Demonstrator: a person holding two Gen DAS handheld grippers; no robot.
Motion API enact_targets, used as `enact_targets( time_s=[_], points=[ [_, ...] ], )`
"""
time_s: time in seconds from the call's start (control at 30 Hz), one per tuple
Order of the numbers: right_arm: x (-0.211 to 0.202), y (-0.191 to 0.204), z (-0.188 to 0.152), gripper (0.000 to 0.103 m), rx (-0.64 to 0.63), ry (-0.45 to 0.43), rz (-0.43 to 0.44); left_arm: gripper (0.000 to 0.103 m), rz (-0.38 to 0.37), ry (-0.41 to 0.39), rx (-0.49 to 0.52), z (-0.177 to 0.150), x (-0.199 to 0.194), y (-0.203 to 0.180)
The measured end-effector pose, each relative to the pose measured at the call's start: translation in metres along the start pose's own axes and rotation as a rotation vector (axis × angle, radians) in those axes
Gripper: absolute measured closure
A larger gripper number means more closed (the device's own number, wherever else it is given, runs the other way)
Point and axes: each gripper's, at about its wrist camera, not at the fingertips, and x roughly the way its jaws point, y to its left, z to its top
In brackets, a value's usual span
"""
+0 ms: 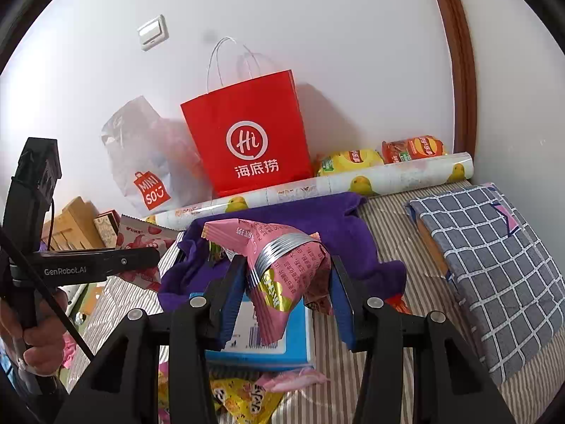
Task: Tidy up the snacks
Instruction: 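Carry both held packets over the purple towel with both tools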
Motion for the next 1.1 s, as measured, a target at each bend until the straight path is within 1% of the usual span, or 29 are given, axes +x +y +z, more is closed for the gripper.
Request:
enact_targets(
  time_s=[0.2,0.4,0.77,0.97,1.1],
  points=[
    [0.016,-0.001,0.012,0.057,0.011,0.0,-0.006,0.061,0.006,-0.005,0.003,0.014,0.004,0.002],
    [0.031,-0.003,0.026,0.057,0.031,-0.009,0.009,0.061,0.01,-0.015,0.002,0.028,0.009,0.006],
    [0.06,0.006,0.055,0.057,0.01,-0.037,0.019,0.061,0.015,-0.028,-0.028,0.05,0.022,0.025],
    [0.076,0.004,0.068,0.057,0.02,-0.037,0.029,0.061,0.002,-0.036,-0.045,0.057,0.03,0.035],
    [0.087,0.006,0.072,0.057,0.014,-0.033,0.035,0.061,-0.012,-0.019,-0.061,0.058,0.044,0.042]
  ],
)
